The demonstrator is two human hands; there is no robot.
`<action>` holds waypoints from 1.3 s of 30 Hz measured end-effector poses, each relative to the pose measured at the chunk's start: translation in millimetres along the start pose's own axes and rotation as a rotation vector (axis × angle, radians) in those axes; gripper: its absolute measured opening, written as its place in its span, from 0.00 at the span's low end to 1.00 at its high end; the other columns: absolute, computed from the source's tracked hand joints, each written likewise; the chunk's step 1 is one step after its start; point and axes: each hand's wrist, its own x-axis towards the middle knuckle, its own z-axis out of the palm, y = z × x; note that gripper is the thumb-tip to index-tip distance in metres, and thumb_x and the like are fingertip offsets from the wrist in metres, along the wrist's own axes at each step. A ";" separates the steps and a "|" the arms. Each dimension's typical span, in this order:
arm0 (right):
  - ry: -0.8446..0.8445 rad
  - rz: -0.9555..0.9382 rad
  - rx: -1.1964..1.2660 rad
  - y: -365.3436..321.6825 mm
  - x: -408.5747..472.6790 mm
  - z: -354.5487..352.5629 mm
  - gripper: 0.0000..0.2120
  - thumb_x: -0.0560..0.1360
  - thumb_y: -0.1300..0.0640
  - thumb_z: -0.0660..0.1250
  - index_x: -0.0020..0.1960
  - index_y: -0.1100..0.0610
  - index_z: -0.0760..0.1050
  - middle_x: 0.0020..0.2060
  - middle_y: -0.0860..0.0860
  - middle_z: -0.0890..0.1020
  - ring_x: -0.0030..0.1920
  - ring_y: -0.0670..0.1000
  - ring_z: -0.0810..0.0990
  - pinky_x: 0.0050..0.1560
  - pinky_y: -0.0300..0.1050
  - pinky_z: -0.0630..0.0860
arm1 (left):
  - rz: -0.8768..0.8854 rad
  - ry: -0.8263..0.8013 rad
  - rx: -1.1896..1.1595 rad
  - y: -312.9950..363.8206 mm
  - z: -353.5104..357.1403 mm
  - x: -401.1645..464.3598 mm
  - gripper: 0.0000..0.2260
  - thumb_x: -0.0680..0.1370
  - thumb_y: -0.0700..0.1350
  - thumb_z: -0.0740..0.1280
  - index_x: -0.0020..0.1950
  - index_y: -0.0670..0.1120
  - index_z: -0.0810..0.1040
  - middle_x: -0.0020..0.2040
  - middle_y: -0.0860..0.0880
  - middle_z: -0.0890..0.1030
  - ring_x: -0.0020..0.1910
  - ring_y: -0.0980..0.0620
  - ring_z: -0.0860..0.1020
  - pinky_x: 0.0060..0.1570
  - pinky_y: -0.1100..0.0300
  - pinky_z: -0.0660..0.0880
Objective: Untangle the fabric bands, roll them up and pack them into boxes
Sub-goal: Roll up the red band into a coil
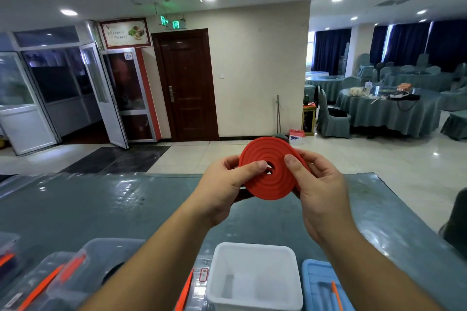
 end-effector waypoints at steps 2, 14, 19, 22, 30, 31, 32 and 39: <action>0.064 0.020 0.044 6.6 0.0 -5.2 0.06 0.75 0.61 0.74 0.51 0.58 0.80 0.48 0.58 0.88 0.44 0.53 0.86 0.43 0.45 0.83 | -0.003 0.033 -0.046 -13.0 10.1 0.5 0.13 0.76 0.43 0.75 0.59 0.40 0.83 0.50 0.42 0.87 0.45 0.49 0.85 0.46 0.58 0.83; 0.112 0.337 0.101 69.3 -14.5 -58.3 0.13 0.86 0.54 0.60 0.60 0.56 0.82 0.53 0.56 0.87 0.53 0.51 0.85 0.56 0.47 0.81 | -0.162 0.309 -0.309 -99.4 41.5 5.8 0.13 0.77 0.43 0.74 0.59 0.39 0.83 0.51 0.41 0.88 0.49 0.48 0.86 0.50 0.53 0.84; 0.192 0.429 0.116 102.0 -16.4 -72.2 0.06 0.83 0.56 0.65 0.57 0.58 0.77 0.51 0.61 0.84 0.46 0.55 0.83 0.48 0.48 0.84 | -0.248 0.374 -0.345 -136.6 38.1 11.6 0.10 0.78 0.44 0.74 0.56 0.41 0.83 0.48 0.43 0.88 0.47 0.48 0.86 0.47 0.54 0.84; 0.196 0.499 0.089 124.8 -20.5 -73.5 0.08 0.81 0.59 0.69 0.58 0.60 0.79 0.53 0.59 0.86 0.48 0.56 0.86 0.50 0.49 0.85 | -0.313 0.434 -0.374 -159.0 27.7 18.2 0.12 0.78 0.44 0.75 0.58 0.39 0.82 0.49 0.41 0.88 0.48 0.46 0.86 0.51 0.52 0.83; 0.190 0.648 -0.047 194.9 -17.8 -74.9 0.14 0.77 0.67 0.72 0.63 0.60 0.81 0.54 0.59 0.87 0.53 0.58 0.88 0.55 0.54 0.84 | -0.505 0.442 -0.386 -215.6 -18.2 43.1 0.11 0.78 0.45 0.75 0.56 0.40 0.82 0.49 0.40 0.88 0.49 0.44 0.86 0.56 0.51 0.82; 0.200 0.672 -0.064 205.5 -16.4 -76.4 0.14 0.77 0.67 0.72 0.62 0.60 0.81 0.54 0.60 0.87 0.52 0.59 0.88 0.54 0.53 0.84 | -0.539 0.430 -0.376 -221.9 -25.0 46.8 0.10 0.78 0.44 0.75 0.55 0.41 0.82 0.49 0.41 0.88 0.49 0.44 0.86 0.55 0.51 0.82; 0.204 0.695 -0.079 215.2 -15.2 -77.7 0.14 0.77 0.67 0.72 0.62 0.61 0.81 0.54 0.61 0.86 0.52 0.60 0.88 0.53 0.52 0.85 | -0.572 0.422 -0.361 -228.9 -32.4 50.8 0.10 0.78 0.44 0.75 0.55 0.41 0.82 0.49 0.41 0.88 0.49 0.44 0.86 0.55 0.50 0.82; 0.174 0.838 -0.205 267.2 -8.1 -91.2 0.12 0.79 0.67 0.68 0.62 0.61 0.80 0.55 0.61 0.86 0.54 0.62 0.86 0.52 0.53 0.85 | -0.793 0.312 -0.289 -276.1 -81.5 81.2 0.13 0.78 0.48 0.74 0.58 0.41 0.84 0.49 0.43 0.88 0.56 0.43 0.85 0.60 0.49 0.81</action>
